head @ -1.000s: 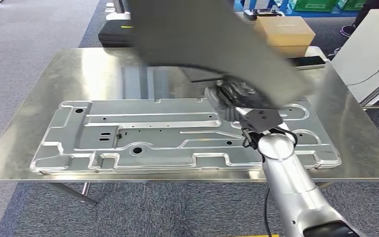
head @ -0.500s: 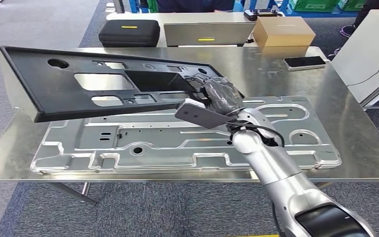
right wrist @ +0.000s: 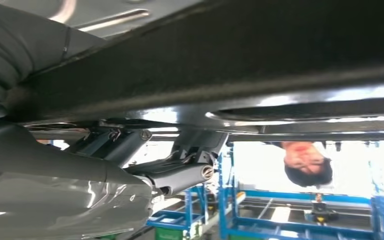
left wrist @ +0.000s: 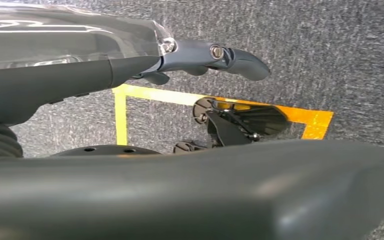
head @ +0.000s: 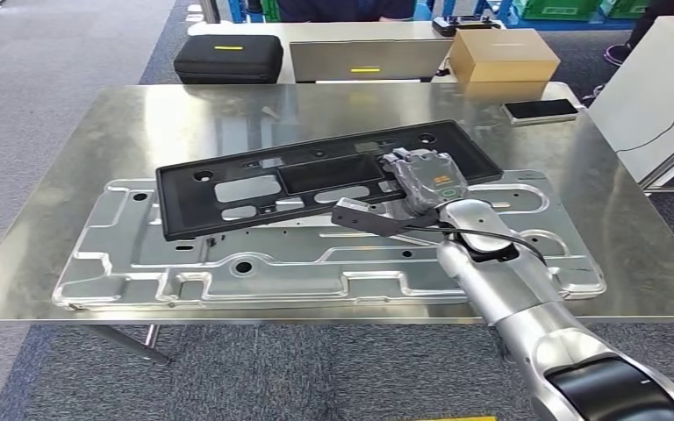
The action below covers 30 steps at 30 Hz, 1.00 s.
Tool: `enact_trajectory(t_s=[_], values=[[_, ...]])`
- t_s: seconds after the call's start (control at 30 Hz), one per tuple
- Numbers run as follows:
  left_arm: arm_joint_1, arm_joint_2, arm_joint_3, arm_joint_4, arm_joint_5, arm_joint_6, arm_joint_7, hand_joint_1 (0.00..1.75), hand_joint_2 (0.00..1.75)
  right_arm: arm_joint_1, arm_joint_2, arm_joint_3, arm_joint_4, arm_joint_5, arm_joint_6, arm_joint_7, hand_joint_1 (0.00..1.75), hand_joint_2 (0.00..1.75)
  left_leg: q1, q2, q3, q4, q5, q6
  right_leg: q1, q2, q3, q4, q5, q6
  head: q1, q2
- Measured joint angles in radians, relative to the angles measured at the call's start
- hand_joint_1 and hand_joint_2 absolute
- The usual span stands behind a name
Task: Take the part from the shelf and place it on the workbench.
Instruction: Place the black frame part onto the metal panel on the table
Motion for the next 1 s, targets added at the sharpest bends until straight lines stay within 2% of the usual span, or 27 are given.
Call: enact_trajectory(t_s=[0.2,0.37,0.57,0.7,0.83,0.97,1.0], values=[[0.003,0.0,-0.002,0.0,0.002,-0.013,-0.041,0.0,1.75,-0.024,-0.054,-0.02,0.069,0.076,0.037,0.023,1.75,1.75,0.0,0.0,0.0,0.0,0.0,0.0,0.0,-0.001,0.0,0.0,0.0,0.0,0.0,0.0],[0.002,0.0,-0.002,0.0,0.017,-0.023,-0.056,0.0,1.75,-0.045,-0.094,-0.042,0.165,0.056,0.055,-0.009,1.75,1.75,0.0,0.0,0.0,0.0,0.0,0.0,0.0,0.0,0.0,0.0,0.0,0.0,0.0,0.0],[0.002,0.0,-0.002,0.0,0.02,-0.024,-0.065,0.0,1.75,-0.05,-0.111,-0.051,0.243,0.019,0.062,-0.044,1.75,1.75,0.0,0.0,0.0,0.0,0.0,0.0,0.0,0.0,0.0,0.0,0.0,0.0,0.0,0.0],[0.002,0.0,-0.001,0.0,0.021,-0.024,-0.065,0.0,1.75,-0.052,-0.114,-0.053,0.273,-0.004,0.074,-0.06,0.0,0.0,0.0,0.0,0.0,0.0,0.0,0.0,0.0,0.0,0.0,0.0,0.0,0.0,0.0,0.0],[0.002,0.0,0.0,0.0,0.026,-0.016,-0.059,0.0,1.75,-0.067,-0.115,-0.049,0.304,-0.068,0.115,-0.111,0.0,0.0,0.0,0.0,0.001,0.0,0.0,0.0,0.0,0.0,0.0,0.0,0.0,0.0,0.0,0.0],[0.002,0.0,0.0,0.0,0.024,-0.019,-0.058,0.0,0.0,-0.082,-0.118,-0.035,0.33,-0.188,0.174,-0.192,0.0,0.0,0.0,0.0,0.001,0.0,0.0,0.0,0.0,0.0,0.0,0.0,0.0,0.0,0.0,0.0],[0.002,0.0,0.0,0.0,0.021,-0.022,-0.06,0.0,0.0,-0.087,-0.12,-0.031,0.334,-0.228,0.194,-0.215,0.0,0.0,0.0,0.0,0.001,0.0,0.0,0.0,0.0,0.0,0.001,0.0,0.0,0.0,0.0,0.0]])
